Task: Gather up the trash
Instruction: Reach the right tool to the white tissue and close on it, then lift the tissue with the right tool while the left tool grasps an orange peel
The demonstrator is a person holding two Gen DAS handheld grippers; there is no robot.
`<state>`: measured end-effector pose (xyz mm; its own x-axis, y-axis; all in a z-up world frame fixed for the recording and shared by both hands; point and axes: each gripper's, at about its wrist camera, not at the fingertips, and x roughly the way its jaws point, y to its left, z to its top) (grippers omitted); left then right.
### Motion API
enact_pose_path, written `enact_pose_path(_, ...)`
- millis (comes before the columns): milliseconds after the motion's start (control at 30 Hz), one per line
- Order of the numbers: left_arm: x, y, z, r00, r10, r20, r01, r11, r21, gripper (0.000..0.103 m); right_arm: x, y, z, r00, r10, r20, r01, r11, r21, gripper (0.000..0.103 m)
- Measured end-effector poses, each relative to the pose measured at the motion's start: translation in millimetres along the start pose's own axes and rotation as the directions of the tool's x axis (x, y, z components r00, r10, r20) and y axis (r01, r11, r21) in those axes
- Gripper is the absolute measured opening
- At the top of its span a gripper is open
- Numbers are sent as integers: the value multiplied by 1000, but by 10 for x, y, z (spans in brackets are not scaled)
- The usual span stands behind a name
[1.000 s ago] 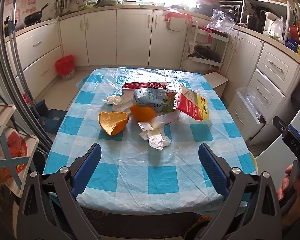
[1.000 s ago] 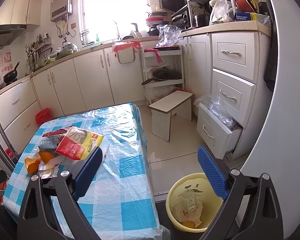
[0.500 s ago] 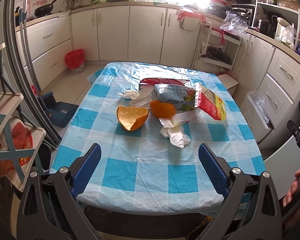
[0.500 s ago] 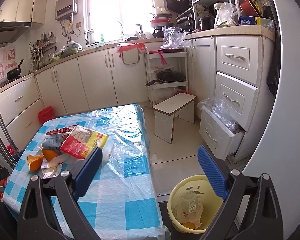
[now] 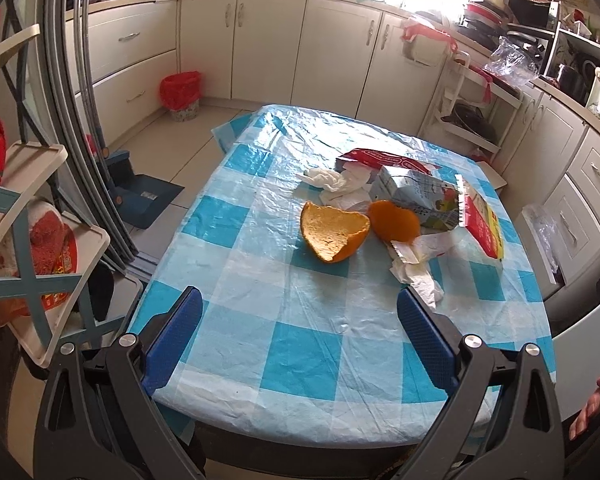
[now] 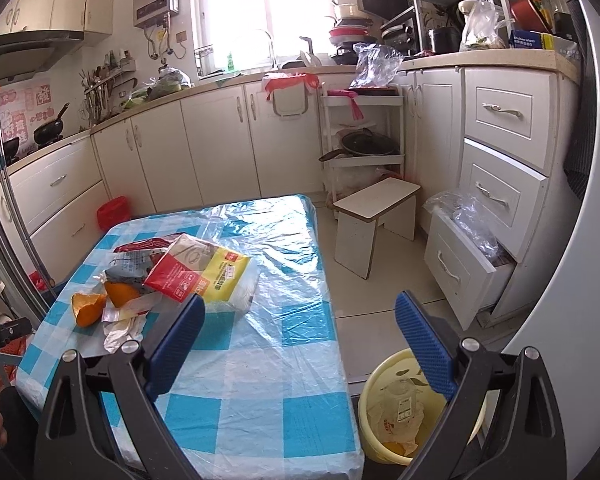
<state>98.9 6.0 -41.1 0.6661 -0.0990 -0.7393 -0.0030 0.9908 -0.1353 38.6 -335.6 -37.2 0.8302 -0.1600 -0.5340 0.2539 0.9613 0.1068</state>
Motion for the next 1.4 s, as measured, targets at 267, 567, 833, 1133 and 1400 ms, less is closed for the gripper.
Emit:
enact_pose_path(267, 348, 158, 116, 1000, -3, -30, 2, 1000, -22, 94, 259, 610, -120, 984, 136, -114, -152, 978, -140, 92)
enact_pose_path(567, 719, 133, 284, 998, -30, -53, 29, 1000, -5, 94, 766, 1417, -252, 910, 299, -287, -356, 919, -171, 83)
enact_pose_path(833, 892, 99, 405, 997, -47, -60, 48, 999, 12, 94, 1222, 1851, -392, 865, 289, -409, -383, 909, -167, 64)
enact_pose_path(1133, 986, 126, 423, 996, -60, -73, 61, 998, 7, 94, 1178, 1619, -351, 829, 344, -442, -421, 903, -87, 9)
enact_pose_path(1400, 1119, -32, 397, 995, -46, -84, 52, 996, 74, 93, 597, 1226, -226, 681, 580, -446, -641, 767, 18, 9)
